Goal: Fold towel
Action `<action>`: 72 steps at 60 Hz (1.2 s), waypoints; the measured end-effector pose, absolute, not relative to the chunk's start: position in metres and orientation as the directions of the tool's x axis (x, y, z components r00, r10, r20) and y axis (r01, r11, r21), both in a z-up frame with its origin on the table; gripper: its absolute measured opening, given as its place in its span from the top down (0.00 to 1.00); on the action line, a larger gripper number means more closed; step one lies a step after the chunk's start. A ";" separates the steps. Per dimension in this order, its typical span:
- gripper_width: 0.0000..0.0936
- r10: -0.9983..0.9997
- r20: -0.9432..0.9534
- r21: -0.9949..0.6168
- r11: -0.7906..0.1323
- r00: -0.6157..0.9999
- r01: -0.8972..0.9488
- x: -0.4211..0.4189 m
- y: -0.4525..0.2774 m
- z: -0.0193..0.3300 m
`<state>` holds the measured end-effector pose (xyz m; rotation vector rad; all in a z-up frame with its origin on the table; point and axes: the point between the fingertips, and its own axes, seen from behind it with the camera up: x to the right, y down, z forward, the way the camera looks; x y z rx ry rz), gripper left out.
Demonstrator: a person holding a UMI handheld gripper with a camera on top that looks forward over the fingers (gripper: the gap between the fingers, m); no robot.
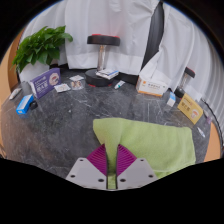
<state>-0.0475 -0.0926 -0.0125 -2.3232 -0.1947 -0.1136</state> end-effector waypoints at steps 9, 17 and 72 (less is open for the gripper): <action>0.92 0.129 -0.024 -0.748 -0.660 0.991 0.068 -0.078 -0.100 0.042; 0.92 0.155 -0.262 -0.790 -0.601 0.953 -0.119 -0.088 -0.101 0.133; 0.10 -0.138 0.075 -0.824 -0.566 0.988 -0.016 0.194 -0.163 0.145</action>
